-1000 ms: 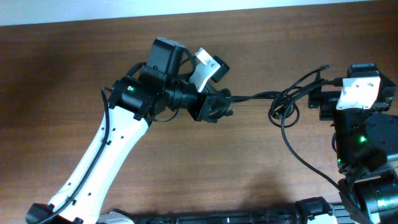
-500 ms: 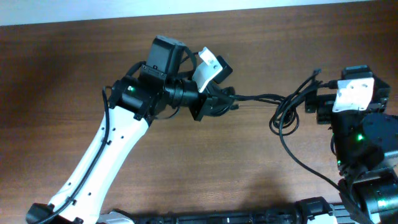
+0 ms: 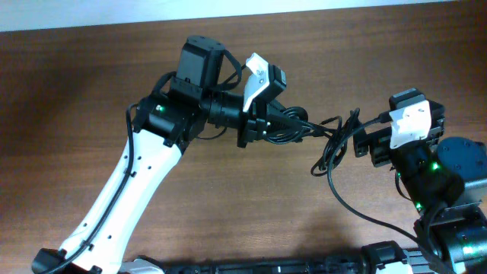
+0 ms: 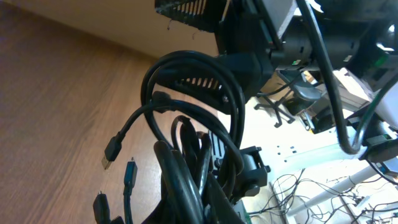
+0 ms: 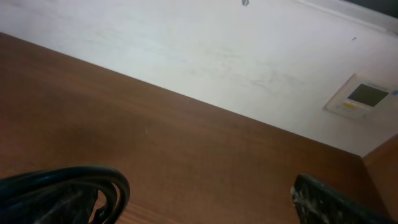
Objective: Untangle cables
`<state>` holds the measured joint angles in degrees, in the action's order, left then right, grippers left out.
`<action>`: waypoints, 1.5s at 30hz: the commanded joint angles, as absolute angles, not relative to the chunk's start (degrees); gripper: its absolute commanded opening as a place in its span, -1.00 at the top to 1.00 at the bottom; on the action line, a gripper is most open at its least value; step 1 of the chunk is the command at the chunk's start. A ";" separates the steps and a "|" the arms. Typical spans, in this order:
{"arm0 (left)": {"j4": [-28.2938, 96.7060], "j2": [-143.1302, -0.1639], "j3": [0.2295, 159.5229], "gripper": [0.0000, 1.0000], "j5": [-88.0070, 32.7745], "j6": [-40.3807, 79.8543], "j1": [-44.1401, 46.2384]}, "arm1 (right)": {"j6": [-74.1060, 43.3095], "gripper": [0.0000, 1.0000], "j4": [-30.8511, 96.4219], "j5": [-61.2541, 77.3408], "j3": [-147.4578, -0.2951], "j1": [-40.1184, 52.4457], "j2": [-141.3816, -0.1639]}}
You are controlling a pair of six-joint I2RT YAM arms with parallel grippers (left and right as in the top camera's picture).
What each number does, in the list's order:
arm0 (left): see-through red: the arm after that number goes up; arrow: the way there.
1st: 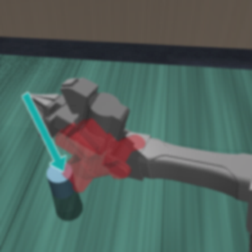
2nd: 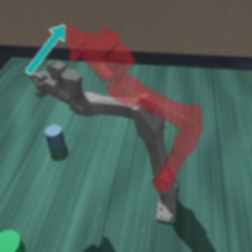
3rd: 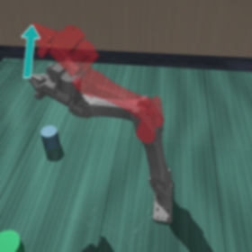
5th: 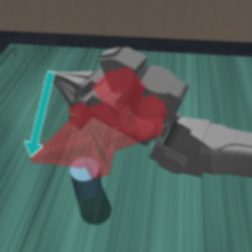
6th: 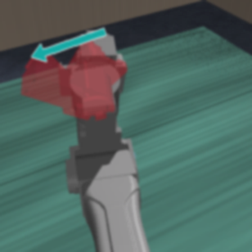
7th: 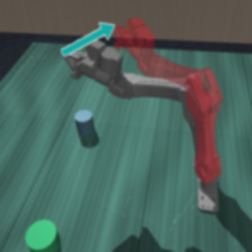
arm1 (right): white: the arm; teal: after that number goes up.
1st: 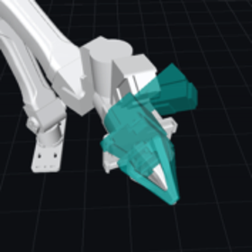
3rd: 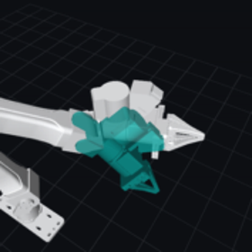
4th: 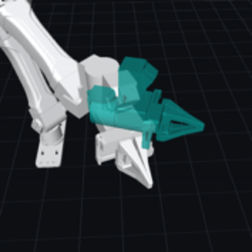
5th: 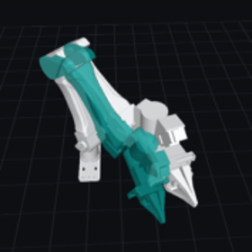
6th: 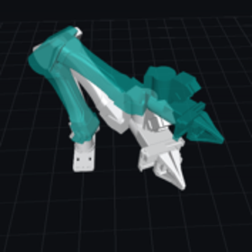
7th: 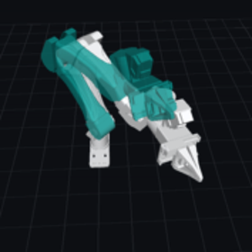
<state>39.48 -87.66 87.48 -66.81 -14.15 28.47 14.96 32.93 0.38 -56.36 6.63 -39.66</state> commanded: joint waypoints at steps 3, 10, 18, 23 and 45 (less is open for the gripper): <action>40.10 -87.31 87.70 1.00 -69.71 -15.09 28.12 | 14.59 -0.98 33.06 -6.59 -57.23 6.35 -39.81; 41.60 -87.20 87.70 1.00 -69.47 -15.09 28.05 | 14.74 -0.97 35.97 -18.94 -57.23 6.35 -39.90; 43.31 -87.20 87.70 1.00 -62.92 -15.07 25.71 | 14.74 -0.98 41.89 -21.93 -57.23 6.35 -40.01; 46.22 -87.20 87.70 1.00 -60.99 -15.07 22.96 | 14.68 -0.98 41.82 -22.96 -57.23 6.35 -40.01; 38.63 -87.20 87.70 1.00 -55.48 -5.28 23.11 | 2.13 -0.98 41.80 26.22 -57.23 6.37 -40.93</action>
